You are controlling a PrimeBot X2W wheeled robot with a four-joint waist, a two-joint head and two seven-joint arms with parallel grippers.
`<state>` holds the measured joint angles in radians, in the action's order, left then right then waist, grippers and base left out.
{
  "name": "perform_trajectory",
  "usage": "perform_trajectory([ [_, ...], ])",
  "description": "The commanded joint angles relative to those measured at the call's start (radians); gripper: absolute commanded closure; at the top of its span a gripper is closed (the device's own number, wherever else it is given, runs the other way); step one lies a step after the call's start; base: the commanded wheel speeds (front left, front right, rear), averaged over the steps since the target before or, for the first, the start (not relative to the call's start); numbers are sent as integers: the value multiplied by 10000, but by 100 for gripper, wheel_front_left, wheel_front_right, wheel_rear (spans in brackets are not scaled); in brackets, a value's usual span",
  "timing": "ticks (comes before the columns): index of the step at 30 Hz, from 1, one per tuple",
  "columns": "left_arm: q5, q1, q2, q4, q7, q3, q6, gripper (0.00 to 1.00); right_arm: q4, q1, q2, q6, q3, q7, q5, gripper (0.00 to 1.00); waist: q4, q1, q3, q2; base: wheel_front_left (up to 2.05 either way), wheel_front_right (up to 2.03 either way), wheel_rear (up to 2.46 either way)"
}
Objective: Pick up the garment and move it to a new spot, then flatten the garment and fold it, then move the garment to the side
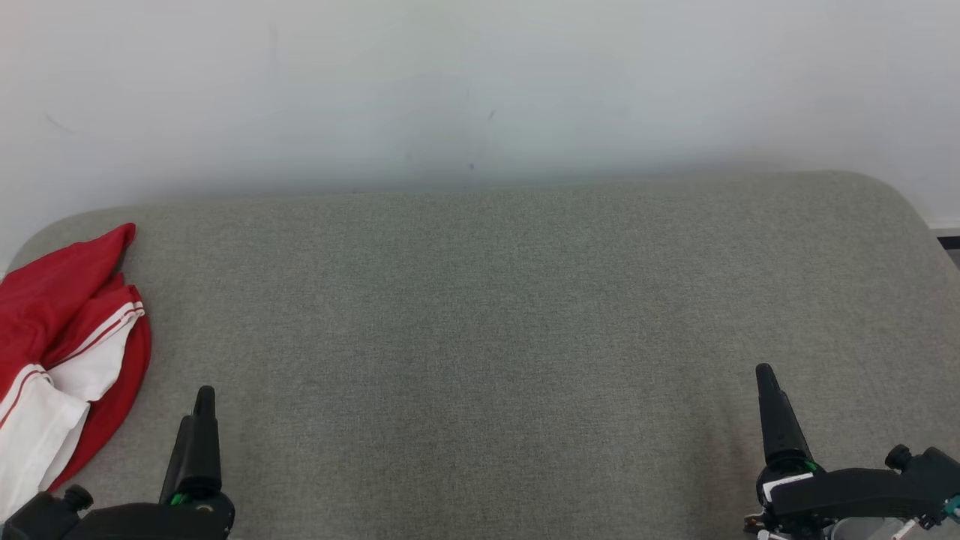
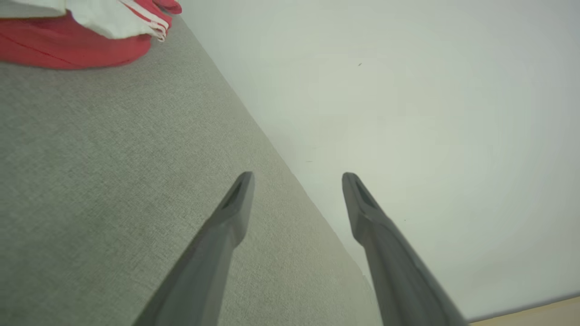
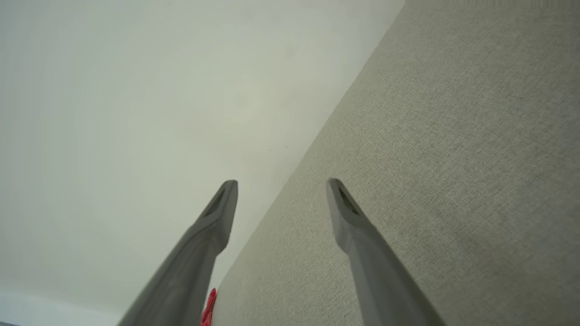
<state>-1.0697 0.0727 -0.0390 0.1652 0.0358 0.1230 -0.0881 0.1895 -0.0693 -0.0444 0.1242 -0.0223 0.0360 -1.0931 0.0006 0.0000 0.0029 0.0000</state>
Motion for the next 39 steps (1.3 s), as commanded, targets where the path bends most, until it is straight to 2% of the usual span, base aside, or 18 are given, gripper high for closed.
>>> perform_trajectory([
  [1, 444, 55, -67, -252, 94, -21, 28, 0, -182, -92, -91, 38, 60, 83, 390, 0, 2, 0, -5, 0, 0, 0, 0],
  [13, 3418, -119, -346, -627, 538, -464, 356, 0, -192, -87, -99, 49, 319, 528, 3340, 0, 19, 0, -33, 0, 0, 0, 0],
  [25, 4868, -210, -548, -749, 906, -671, 564, 0, -77, -62, -49, 59, 396, 897, 5145, 0, 45, 0, -71, 0, 0, 0, 0],
  [39, 6192, -305, -723, -944, 1250, -781, 653, 0, -159, -28, -48, 66, 505, 1248, 6560, 0, 92, 0, -110, 0, 0, 0, 0],
])
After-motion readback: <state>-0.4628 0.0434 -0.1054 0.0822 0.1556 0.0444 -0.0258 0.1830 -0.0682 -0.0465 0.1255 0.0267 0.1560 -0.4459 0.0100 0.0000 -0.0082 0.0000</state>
